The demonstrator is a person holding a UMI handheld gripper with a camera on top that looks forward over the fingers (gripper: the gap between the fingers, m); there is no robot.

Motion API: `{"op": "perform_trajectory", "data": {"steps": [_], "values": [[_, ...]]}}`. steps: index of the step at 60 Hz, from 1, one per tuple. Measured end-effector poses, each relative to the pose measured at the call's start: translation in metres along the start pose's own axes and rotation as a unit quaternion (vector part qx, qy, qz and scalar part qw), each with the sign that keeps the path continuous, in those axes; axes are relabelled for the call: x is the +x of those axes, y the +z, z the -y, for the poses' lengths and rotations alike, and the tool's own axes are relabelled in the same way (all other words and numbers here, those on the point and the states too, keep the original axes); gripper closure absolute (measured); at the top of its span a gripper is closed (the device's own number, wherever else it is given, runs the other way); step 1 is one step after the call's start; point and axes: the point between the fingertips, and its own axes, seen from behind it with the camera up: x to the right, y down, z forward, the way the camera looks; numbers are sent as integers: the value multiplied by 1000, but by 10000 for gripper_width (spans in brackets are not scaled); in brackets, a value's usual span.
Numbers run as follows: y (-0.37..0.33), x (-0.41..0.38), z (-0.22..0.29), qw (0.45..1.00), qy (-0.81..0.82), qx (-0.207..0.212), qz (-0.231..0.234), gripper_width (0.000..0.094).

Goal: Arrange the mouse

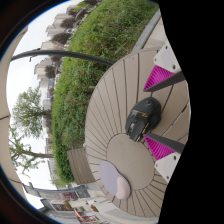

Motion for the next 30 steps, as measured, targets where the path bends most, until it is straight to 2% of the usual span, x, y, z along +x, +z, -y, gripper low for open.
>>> {"op": "perform_trajectory", "data": {"steps": [8,9,15,16,21,22,28,30], "values": [[29,25,14,1000,3,-5,13,81],[30,5,15,1000,3,-5,10,81],[48,38,26,1000,-8,-11,8,82],[48,12,23,1000,-7,-11,3,80],[59,35,30,1000,-7,-20,2,83],[58,13,29,1000,-5,-22,-1,84],[70,34,36,999,-9,-33,0,87],[69,12,34,999,-11,-34,-4,88]]}}
